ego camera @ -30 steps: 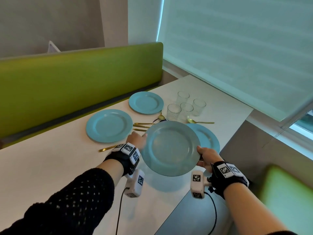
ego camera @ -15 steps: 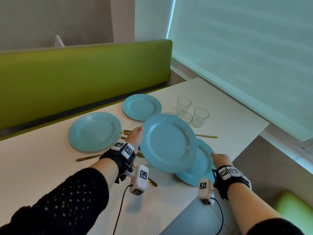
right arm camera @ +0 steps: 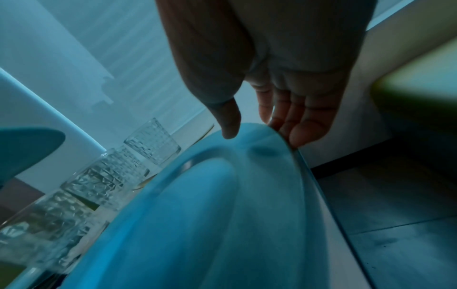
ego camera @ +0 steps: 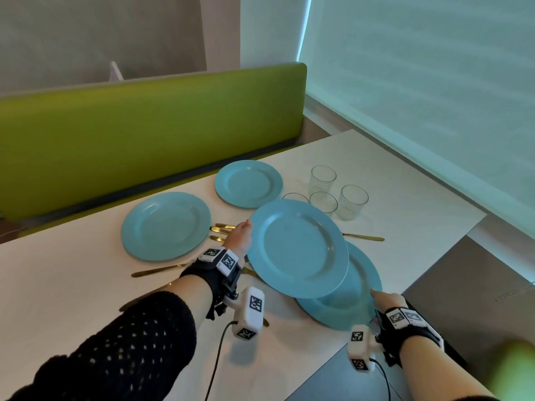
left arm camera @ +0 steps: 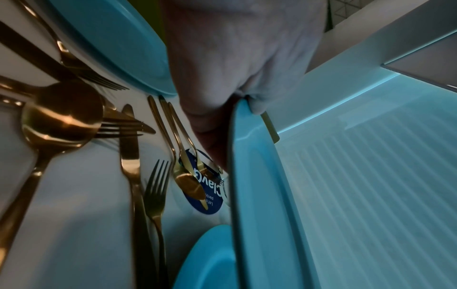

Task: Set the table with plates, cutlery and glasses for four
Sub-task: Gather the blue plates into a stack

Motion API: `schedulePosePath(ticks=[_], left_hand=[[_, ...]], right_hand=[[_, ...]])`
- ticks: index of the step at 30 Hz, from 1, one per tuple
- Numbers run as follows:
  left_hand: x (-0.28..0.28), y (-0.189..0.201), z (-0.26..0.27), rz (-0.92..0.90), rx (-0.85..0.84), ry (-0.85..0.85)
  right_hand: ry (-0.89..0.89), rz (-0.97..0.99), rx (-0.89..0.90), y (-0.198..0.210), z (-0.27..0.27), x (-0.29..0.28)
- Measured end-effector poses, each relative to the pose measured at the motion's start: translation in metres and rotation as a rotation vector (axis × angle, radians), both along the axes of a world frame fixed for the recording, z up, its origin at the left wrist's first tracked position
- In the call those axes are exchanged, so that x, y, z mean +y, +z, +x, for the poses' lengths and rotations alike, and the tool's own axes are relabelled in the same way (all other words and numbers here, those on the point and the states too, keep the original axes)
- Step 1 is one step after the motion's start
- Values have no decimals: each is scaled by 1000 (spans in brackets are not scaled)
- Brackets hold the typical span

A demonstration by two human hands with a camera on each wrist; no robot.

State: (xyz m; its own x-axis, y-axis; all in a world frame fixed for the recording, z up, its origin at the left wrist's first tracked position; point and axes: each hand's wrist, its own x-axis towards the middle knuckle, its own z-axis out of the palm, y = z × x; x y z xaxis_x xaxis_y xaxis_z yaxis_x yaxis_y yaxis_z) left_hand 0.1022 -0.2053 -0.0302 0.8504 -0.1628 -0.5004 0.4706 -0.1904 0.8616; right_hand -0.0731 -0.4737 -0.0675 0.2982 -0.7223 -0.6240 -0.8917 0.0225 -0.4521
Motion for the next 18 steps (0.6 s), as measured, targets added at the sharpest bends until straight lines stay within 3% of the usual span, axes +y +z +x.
schedulePosePath(ticks=[7, 18], left_hand=[[8, 11, -17, -60, -37, -48], [49, 38, -46, -124, -49, -27]], right_hand=[[-24, -78, -83, 29, -15, 21], [-217, -192, -354, 103, -40, 80]])
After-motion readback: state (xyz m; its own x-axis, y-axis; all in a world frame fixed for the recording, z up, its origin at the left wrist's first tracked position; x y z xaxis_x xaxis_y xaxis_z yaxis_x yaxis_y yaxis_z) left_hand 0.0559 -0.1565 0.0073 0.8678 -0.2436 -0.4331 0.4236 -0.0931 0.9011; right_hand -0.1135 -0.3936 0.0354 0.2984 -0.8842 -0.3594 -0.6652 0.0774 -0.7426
